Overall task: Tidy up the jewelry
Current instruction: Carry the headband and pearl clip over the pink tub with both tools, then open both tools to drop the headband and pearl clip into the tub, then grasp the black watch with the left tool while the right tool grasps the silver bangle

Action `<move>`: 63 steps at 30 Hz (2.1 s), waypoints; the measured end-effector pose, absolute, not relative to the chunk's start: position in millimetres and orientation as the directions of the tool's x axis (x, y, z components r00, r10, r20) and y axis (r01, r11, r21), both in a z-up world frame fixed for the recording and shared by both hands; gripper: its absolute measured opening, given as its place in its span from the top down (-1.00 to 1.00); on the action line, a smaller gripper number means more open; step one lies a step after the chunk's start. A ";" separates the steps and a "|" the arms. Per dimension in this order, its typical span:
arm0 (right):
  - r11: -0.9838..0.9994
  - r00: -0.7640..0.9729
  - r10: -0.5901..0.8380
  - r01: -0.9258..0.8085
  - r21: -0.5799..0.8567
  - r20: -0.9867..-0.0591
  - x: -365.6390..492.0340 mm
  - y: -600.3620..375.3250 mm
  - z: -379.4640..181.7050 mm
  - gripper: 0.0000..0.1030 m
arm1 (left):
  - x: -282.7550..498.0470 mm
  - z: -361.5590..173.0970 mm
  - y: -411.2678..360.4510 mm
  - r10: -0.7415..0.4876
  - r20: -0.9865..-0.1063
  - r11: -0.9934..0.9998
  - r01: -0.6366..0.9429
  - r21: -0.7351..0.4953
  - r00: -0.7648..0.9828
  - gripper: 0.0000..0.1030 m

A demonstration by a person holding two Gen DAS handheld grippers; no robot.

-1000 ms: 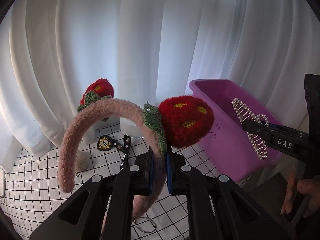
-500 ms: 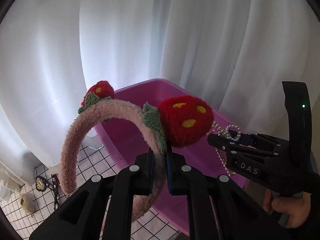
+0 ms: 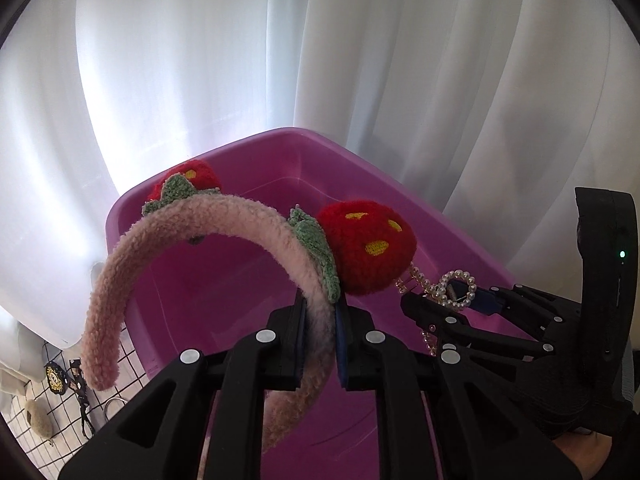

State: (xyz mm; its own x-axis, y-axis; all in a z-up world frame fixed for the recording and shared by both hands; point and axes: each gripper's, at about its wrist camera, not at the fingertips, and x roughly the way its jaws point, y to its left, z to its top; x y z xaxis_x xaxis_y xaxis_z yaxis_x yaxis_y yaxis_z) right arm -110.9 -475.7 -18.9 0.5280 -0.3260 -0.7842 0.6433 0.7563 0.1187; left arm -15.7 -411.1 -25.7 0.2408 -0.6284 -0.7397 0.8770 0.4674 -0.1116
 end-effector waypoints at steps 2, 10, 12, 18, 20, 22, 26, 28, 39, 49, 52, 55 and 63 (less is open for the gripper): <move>0.756 0.527 -0.333 0.645 0.113 -0.782 -112.8 -476.8 -18.7 0.05 | -9.8 -23.7 -411.2 -0.621 -0.746 0.475 0.872 -0.116 0.239 0.59; 0.752 0.534 -0.344 0.649 0.114 -0.772 -117.4 -481.3 -12.4 -0.13 | -13.5 -9.6 -408.5 -0.632 -0.719 0.504 0.858 -0.097 0.290 -0.32; 0.752 0.536 -0.342 0.648 0.117 -0.772 -117.4 -480.8 -11.1 -0.13 | -14.2 -8.7 -405.9 -0.627 -0.720 0.516 0.851 -0.097 0.298 -0.32; 0.762 0.546 -0.335 0.636 0.119 -0.768 -115.7 -476.4 -11.5 -0.13 | -7.1 -5.7 -394.4 -0.600 -0.728 0.567 0.818 -0.095 0.332 -0.36; 0.767 0.549 -0.336 0.631 0.116 -0.765 -114.5 -472.5 -10.3 -0.13 | -5.3 -2.2 -386.8 -0.591 -0.727 0.585 0.806 -0.088 0.350 -0.38; 0.772 0.555 -0.335 0.625 0.116 -0.761 -114.4 -466.4 -8.2 -0.13 | -4.5 3.2 -378.8 -0.585 -0.723 0.603 0.794 -0.083 0.368 -0.46; 0.790 0.578 -0.328 0.602 0.118 -0.747 -112.4 -450.1 -1.3 -0.13 | -4.9 17.0 -355.4 -0.591 -0.702 0.631 0.770 -0.095 0.398 -0.51; 0.804 0.598 -0.319 0.581 0.124 -0.736 -113.1 -436.1 5.3 -0.13 | -5.0 25.5 -337.2 -0.592 -0.688 0.652 0.751 -0.103 0.419 -0.60; 0.920 0.705 -0.189 0.370 0.127 -0.684 -92.5 -324.0 29.9 -0.27 | -8.5 36.0 -174.4 -0.525 -0.649 0.785 0.609 -0.118 0.551 -0.87; 0.969 0.679 -0.022 0.194 0.151 -0.734 -47.6 -232.3 1.3 -0.30 | 18.2 -14.2 15.2 -0.209 -0.734 0.972 0.217 -0.086 0.646 -0.87; 0.976 0.641 0.006 0.163 0.144 -0.767 -37.9 -207.7 -17.2 -0.30 | 26.4 -38.2 53.4 -0.145 -0.775 0.988 0.131 -0.080 0.616 -0.87; 0.981 0.584 0.049 0.125 0.149 -0.810 -30.0 -187.5 -47.4 -0.30 | 23.8 -69.6 76.5 -0.122 -0.815 0.992 0.089 -0.087 0.566 -0.87; 0.986 0.453 0.127 0.042 0.163 -0.882 -19.6 -142.4 -128.6 -0.30 | 5.7 -137.9 67.6 -0.126 -0.884 0.987 0.150 -0.064 0.450 -0.87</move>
State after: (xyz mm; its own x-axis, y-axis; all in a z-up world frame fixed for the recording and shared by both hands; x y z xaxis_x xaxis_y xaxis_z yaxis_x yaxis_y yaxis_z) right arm -19.6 -142.4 -128.6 0.4532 0.1271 -0.8823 0.0416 0.9857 0.1633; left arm 5.7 67.6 -137.9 0.4504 -0.1260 -0.8839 0.1496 0.9867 -0.0644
